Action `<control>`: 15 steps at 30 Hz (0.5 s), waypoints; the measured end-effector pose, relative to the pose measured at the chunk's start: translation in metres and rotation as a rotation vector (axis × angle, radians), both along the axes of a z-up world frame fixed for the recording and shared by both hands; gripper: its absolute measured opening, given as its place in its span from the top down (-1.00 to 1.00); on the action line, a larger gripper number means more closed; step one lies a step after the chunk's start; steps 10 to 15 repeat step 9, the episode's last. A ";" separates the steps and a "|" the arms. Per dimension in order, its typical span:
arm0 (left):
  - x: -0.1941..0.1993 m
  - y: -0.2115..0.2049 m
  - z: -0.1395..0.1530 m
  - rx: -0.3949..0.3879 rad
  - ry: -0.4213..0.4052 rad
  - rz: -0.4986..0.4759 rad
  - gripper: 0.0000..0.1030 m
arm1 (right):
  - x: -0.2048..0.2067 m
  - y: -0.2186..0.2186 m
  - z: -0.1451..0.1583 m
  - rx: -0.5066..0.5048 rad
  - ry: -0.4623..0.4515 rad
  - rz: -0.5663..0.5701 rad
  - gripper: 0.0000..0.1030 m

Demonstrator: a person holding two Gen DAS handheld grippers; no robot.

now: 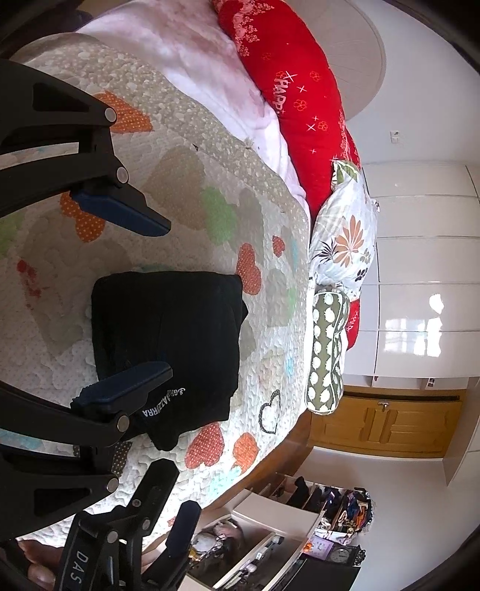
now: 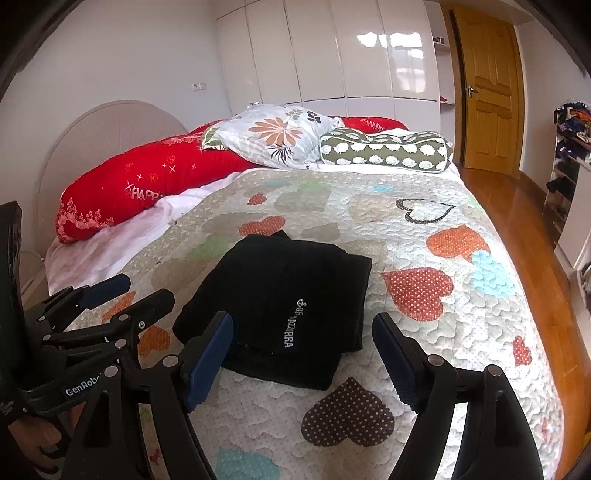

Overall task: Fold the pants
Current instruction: 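Release the folded pants and withdraw both grippers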

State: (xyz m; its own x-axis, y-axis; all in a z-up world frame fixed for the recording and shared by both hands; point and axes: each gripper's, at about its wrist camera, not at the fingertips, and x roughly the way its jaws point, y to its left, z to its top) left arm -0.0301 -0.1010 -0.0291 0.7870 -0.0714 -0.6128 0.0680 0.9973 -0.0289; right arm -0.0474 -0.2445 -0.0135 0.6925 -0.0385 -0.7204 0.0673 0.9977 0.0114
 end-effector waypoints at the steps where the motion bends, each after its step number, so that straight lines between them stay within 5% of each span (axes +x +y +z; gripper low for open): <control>1: -0.001 0.000 0.000 -0.002 0.001 0.001 -0.37 | -0.001 0.001 0.000 0.000 0.002 0.001 -0.55; 15: -0.008 0.001 -0.002 0.000 0.005 0.002 -0.40 | -0.009 0.004 -0.004 -0.008 0.015 0.006 -0.55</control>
